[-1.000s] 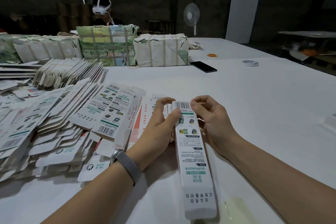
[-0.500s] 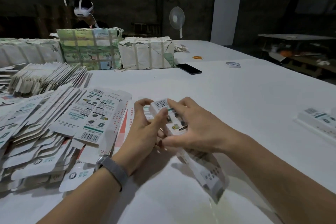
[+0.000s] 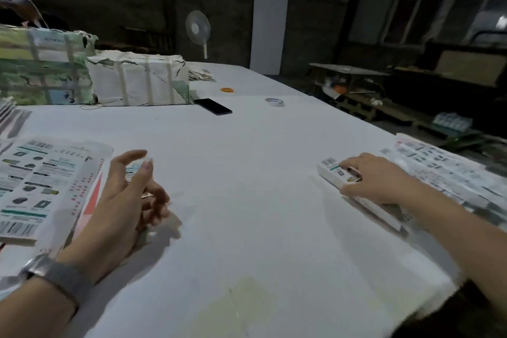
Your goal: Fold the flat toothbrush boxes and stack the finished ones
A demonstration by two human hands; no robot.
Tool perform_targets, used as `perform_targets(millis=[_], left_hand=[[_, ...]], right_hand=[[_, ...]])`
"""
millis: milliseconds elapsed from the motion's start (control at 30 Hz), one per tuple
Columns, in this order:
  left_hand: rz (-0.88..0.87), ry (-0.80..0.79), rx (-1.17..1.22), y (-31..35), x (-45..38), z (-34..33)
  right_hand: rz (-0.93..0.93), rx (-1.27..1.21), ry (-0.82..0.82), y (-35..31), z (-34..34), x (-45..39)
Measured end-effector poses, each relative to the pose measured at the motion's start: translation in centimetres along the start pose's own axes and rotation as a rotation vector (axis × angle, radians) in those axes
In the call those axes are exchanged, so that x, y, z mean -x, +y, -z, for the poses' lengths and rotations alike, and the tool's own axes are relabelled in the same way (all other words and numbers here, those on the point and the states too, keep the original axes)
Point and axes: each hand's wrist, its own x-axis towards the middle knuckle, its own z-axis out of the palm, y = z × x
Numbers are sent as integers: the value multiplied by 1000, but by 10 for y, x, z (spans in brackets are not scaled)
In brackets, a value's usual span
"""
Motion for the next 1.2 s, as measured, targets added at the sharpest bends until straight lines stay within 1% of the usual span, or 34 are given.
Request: perform_targets(millis=[67, 200, 267, 433, 533, 600, 667, 800, 867, 933, 1033, 1100, 1133, 1167, 1200], left_hand=[[14, -6, 10, 0, -1, 1], [31, 0, 16, 0, -1, -1], [44, -5, 17, 1, 0, -2], [49, -16, 1, 7, 7, -7], [71, -19, -8, 13, 11, -11], [89, -24, -7, 17, 13, -14], [112, -20, -13, 20, 15, -17], [144, -7, 12, 26, 20, -19], [147, 23, 41, 28, 20, -19], [161, 120, 110, 28, 17, -17], [176, 259, 157, 30, 14, -13], [135, 289, 79, 32, 13, -8], [72, 301, -11, 33, 13, -5], [-39, 317, -171, 33, 13, -2], [-182, 322, -395, 33, 12, 2]], right_hand=[[-57, -2, 11, 30, -9, 3], [-143, 38, 205, 62, -21, 2], [-167, 74, 251, 64, -24, -2], [-152, 173, 288, 46, -24, -16], [-30, 108, 314, 0, -21, -19], [97, -4, 324, -49, -16, -17], [232, -171, 307, -106, -11, -10], [479, -451, 207, -218, -11, 8], [544, -599, 164, -264, -14, 14], [570, -767, 119, -298, -19, 17], [573, -1082, 23, -319, -37, 19], [548, -1148, 45, -318, -49, 15], [528, -1176, 68, -316, -52, 10], [499, -1226, 80, -315, -55, 6], [465, -1298, 80, -314, -55, 4]])
